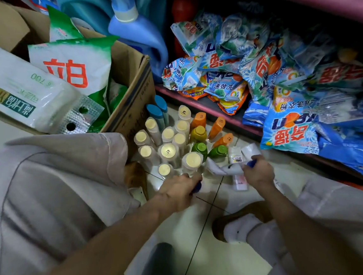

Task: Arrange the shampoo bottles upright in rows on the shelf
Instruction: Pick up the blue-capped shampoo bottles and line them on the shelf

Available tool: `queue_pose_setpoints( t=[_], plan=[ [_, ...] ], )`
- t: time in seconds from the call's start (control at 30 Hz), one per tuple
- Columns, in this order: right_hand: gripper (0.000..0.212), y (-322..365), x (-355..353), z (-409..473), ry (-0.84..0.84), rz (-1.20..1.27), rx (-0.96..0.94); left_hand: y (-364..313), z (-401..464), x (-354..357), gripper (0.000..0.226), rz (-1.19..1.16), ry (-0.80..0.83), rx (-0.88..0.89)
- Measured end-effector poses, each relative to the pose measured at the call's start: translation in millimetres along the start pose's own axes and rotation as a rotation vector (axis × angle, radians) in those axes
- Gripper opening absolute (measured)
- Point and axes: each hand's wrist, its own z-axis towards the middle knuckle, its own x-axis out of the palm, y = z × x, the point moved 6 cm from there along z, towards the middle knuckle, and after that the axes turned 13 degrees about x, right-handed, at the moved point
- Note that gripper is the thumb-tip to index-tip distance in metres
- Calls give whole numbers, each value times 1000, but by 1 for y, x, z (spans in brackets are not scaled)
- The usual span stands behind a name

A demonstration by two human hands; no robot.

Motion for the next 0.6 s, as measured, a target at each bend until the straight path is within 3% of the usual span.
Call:
queue_pose_setpoints(
  t=[0.1,0.3,0.43,0.6],
  plan=[
    [49,3,-38,-19,-33,46,-13,-13,-13,-26,47,-113,-55,44],
    [43,16,-116,-72,-128,379,-115,-35,-37,-106,50,-383,-214,196],
    [30,27,-147,-109,132,976,-130,-49,-49,-162,44,-594,-306,283],
    [26,55,-217,-155,271,1429,-313,-66,-60,-236,47,-686,-496,390]
  ],
)
